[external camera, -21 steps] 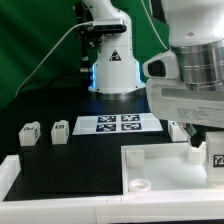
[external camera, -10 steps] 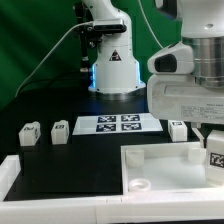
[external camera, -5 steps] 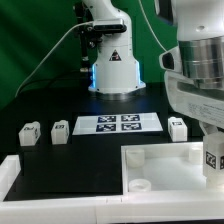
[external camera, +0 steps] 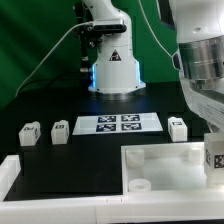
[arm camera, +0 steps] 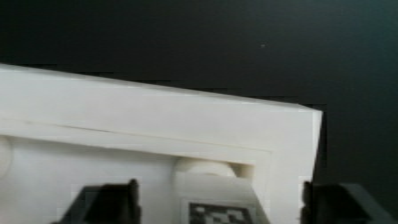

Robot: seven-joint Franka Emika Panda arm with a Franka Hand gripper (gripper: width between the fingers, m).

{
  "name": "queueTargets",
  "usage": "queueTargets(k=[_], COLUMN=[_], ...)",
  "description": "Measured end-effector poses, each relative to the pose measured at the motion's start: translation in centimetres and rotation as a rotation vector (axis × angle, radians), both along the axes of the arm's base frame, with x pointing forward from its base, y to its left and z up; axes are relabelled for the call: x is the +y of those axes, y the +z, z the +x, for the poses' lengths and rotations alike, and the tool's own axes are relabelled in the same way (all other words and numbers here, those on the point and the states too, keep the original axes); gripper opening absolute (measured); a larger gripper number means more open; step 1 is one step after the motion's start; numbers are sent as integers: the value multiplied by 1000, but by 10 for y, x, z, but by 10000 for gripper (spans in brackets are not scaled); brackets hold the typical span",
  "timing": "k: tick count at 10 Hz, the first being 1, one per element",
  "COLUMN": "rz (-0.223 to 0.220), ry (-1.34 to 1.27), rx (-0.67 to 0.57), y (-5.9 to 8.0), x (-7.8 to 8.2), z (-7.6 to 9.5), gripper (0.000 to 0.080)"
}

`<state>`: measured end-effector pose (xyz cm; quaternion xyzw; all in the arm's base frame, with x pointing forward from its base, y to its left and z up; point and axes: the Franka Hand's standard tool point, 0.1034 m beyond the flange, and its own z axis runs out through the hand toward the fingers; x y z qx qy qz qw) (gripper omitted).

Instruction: Assemble one leg

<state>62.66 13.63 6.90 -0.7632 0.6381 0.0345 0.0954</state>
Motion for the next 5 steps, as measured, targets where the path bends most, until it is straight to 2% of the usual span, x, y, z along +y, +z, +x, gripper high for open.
queueTargets(k=[1,2,3,5], rz=[-4,-9,-16,-42], ry=[97,261,403,622], rx=[9,8,-11,-49], y=[-4,-5,-6,-4], x=[-1,-3,-5,-4], z=[-5,-10,-12,-11], gripper=[589,589,638,646])
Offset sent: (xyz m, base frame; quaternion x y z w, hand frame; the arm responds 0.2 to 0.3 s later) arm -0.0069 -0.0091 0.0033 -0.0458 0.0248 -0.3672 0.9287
